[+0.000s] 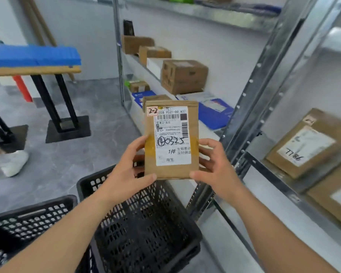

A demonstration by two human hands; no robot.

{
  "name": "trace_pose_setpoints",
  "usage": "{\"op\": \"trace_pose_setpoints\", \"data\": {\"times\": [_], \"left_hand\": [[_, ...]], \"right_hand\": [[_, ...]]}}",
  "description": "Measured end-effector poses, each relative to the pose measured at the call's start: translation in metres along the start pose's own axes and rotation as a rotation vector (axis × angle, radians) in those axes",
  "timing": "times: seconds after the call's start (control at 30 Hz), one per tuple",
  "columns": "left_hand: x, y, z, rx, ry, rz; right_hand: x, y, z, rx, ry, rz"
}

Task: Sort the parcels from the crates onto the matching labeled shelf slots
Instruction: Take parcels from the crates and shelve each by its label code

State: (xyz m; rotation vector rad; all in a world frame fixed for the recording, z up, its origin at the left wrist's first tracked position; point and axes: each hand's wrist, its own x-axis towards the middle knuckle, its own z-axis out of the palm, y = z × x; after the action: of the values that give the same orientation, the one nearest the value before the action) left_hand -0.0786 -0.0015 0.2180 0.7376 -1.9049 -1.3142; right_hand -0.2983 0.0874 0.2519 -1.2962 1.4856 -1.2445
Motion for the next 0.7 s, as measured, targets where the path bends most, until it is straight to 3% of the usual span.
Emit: {"op": "trace_pose_setpoints", "data": {"times": [0.27,0.7], "left_hand": [[-0.001,0.071,0.064,0.027,-0.109,0.155],[-0.072,0.14,0.206,-0.017,-0.273,0.306]], "right_hand": [[-0.083,-0.037,-0.066,-0.079,0.125,-0.071],[-0.269,-0.038,-0.137,-0.127,0.389,-0.09]]}}
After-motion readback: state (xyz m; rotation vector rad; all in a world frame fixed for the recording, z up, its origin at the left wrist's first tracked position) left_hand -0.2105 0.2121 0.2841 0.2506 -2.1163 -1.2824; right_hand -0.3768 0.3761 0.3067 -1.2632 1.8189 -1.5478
